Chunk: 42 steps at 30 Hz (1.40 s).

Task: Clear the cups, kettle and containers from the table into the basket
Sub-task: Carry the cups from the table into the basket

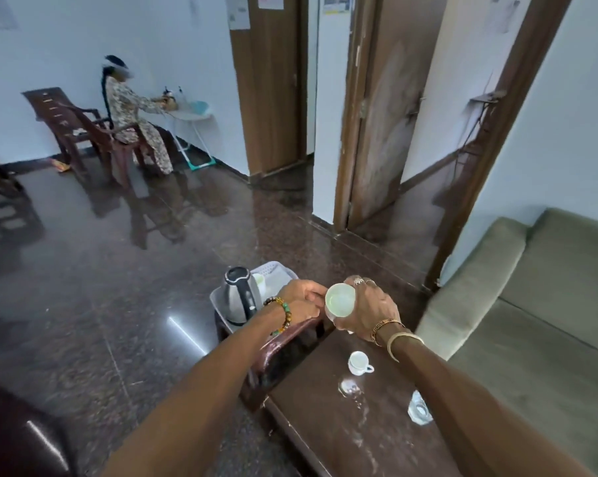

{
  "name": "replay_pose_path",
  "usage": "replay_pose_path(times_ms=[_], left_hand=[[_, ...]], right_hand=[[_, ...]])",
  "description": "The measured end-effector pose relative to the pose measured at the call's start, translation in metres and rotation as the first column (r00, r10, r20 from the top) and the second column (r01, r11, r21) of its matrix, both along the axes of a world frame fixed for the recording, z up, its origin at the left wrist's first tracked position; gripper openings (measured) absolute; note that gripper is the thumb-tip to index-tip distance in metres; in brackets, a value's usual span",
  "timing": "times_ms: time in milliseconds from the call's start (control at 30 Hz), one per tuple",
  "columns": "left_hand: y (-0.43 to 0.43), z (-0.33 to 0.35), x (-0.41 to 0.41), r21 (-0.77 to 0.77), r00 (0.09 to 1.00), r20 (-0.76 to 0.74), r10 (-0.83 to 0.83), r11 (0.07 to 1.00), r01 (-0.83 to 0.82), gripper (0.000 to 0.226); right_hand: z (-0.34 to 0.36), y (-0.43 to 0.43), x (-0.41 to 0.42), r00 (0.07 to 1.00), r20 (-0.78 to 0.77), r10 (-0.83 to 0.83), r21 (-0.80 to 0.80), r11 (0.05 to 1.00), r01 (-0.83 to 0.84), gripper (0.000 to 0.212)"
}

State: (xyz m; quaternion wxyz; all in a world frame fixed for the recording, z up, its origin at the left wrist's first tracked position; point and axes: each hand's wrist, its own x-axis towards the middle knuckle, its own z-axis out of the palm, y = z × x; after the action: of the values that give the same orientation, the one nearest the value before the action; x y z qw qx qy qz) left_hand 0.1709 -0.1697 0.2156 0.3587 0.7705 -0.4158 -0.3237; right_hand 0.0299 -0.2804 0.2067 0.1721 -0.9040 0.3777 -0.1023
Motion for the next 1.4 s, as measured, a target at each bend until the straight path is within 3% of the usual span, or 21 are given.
replay_pose_path(times_ms=[333, 633, 900, 1067, 1400], left_hand=[[0.087, -0.024, 0.098, 0.083, 0.99, -0.074, 0.119, 0.99, -0.113, 0.037], [0.095, -0.041, 0.151, 0.149, 0.971, -0.162, 0.174, 0.977, -0.15, 0.051], [0.038, -0.026, 0.213, 0.089, 0.958, -0.176, 0.227, 0.973, -0.215, 0.051], [0.006, -0.037, 0.239, 0.056, 0.957, -0.158, 0.244, 0.97, -0.238, 0.052], [-0.047, -0.056, 0.32, 0.097, 0.981, -0.193, 0.03, 0.995, -0.011, 0.05]], right_hand=[[-0.023, 0.072, 0.113, 0.985, -0.074, 0.157, 0.042, 0.987, -0.154, 0.077], [-0.047, 0.069, 0.181, 0.964, -0.147, 0.223, 0.068, 0.974, -0.215, 0.073], [-0.034, 0.019, 0.245, 0.99, -0.028, 0.138, 0.061, 0.989, -0.136, 0.071], [-0.034, -0.006, 0.27, 0.992, 0.024, 0.124, 0.036, 0.992, -0.125, 0.082], [-0.043, -0.032, 0.321, 0.999, -0.038, -0.027, 0.071, 0.997, 0.029, 0.071]])
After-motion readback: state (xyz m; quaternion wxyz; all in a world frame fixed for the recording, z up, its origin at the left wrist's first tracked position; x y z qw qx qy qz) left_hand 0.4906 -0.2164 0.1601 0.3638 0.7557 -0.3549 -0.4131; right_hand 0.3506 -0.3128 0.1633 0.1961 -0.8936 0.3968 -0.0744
